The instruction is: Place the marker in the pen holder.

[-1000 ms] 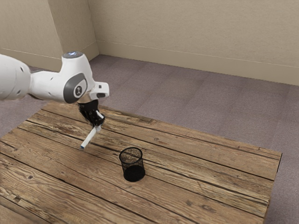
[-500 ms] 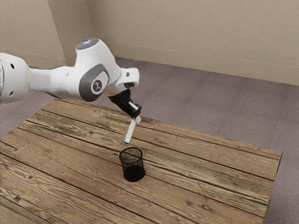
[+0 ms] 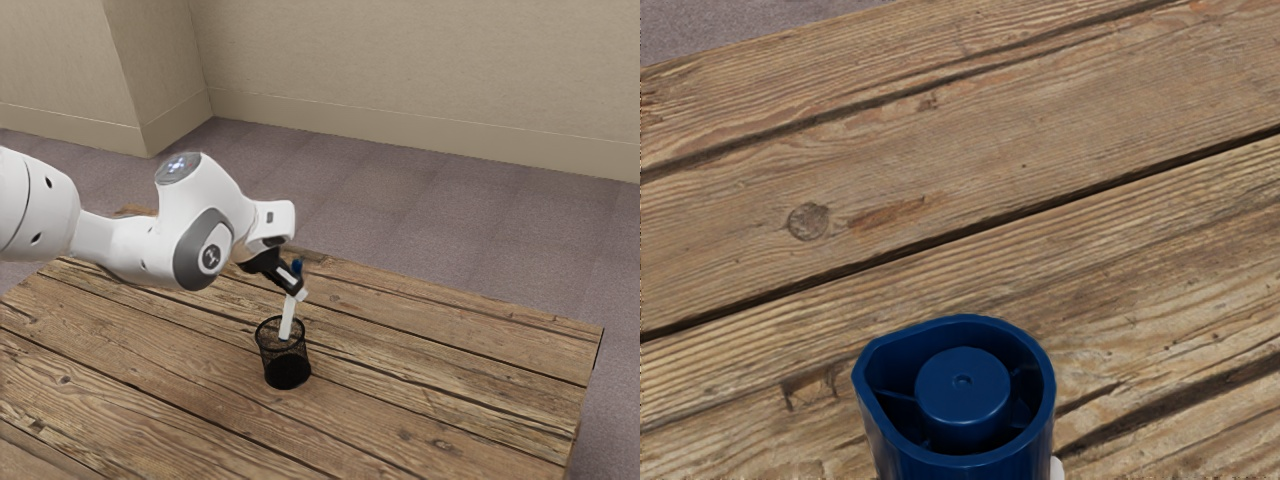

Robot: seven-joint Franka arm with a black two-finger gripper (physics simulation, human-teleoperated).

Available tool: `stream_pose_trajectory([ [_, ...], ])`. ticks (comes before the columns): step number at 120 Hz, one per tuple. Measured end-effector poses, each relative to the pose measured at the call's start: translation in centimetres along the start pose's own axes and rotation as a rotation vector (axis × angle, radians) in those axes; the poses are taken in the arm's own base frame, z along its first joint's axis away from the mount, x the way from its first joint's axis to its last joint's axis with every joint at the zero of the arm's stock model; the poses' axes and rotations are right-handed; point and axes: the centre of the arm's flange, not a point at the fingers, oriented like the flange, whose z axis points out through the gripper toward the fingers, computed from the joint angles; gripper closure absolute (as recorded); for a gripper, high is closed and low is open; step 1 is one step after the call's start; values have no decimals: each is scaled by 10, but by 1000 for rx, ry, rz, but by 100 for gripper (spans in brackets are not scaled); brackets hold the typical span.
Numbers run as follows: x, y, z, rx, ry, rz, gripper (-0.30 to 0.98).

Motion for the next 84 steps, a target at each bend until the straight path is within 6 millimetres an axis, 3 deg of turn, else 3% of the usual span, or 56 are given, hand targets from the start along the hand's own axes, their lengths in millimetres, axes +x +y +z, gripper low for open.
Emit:
stream_pose_trajectory([
  [26,-33,0,-5,22,37,53,77],
  [54,-27,4,-20,13,64,112,31],
  [60,3,6,-43,24,103,163,25],
  [67,72,8,-101,75,160,270,20],
  [76,146,6,-168,92,153,284,15],
  [80,164,-1,-189,87,118,262,13],
  [84,171,-24,-202,84,74,211,11],
])
